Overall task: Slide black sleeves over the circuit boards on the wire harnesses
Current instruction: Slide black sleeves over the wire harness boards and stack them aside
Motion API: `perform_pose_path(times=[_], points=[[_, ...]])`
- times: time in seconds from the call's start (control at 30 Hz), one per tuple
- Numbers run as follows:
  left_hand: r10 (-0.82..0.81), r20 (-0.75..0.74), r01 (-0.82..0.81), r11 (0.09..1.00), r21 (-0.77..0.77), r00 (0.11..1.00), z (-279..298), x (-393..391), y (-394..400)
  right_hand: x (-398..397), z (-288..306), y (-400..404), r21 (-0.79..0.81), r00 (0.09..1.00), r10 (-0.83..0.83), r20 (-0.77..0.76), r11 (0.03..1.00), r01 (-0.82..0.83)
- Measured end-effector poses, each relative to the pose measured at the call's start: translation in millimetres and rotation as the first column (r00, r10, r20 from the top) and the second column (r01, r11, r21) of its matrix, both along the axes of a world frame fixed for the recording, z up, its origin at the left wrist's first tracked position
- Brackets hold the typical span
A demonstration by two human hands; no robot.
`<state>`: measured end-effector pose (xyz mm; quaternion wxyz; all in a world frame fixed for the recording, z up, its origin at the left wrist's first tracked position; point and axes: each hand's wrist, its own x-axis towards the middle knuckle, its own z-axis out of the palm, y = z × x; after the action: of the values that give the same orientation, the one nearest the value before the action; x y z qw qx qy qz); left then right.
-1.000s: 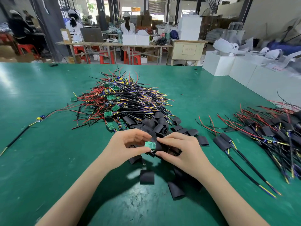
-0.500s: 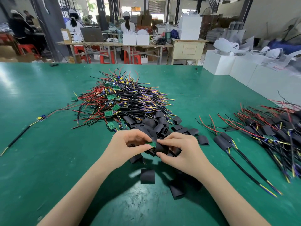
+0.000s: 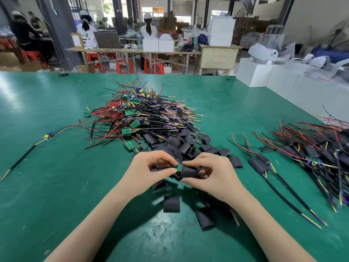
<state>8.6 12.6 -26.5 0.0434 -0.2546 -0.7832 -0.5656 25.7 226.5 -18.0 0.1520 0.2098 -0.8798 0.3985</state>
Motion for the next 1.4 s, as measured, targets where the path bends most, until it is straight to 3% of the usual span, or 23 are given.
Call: perform_pose_path(times=[0.27,0.53,0.83,1.13,1.27,1.4], points=[[0.021,0.031,-0.022,0.999,0.026,0.999,-1.9,-1.4,-0.1,0.7,-1.1,-0.6,-0.196,0.995,0.047,0.089,0.980,-0.029],[0.021,0.082,-0.026,0.998,0.062,0.996,-2.3,-2.1,-0.6,2.8,0.7,-3.7,-0.056,0.999,0.027,-0.041,0.998,-0.029],[-0.035,0.054,0.033,0.999,0.038,0.998,0.2,0.2,-2.3,2.4,-1.5,-4.0,-0.105,1.000,0.012,-0.011,0.994,-0.013],[0.018,0.071,-0.022,0.998,0.064,0.997,-0.3,-1.0,-0.2,2.2,-2.6,-5.4,-0.100,0.998,0.016,-0.066,0.995,-0.022],[0.029,0.142,-0.044,0.994,0.102,0.989,-1.4,-1.4,0.3,2.6,-3.0,-7.0,-0.020,0.993,0.045,-0.108,0.999,-0.047],[0.076,0.235,-0.110,0.985,0.135,0.969,-1.7,-3.2,1.3,3.0,-2.1,-5.6,-0.038,0.988,0.109,-0.110,0.993,-0.114]])
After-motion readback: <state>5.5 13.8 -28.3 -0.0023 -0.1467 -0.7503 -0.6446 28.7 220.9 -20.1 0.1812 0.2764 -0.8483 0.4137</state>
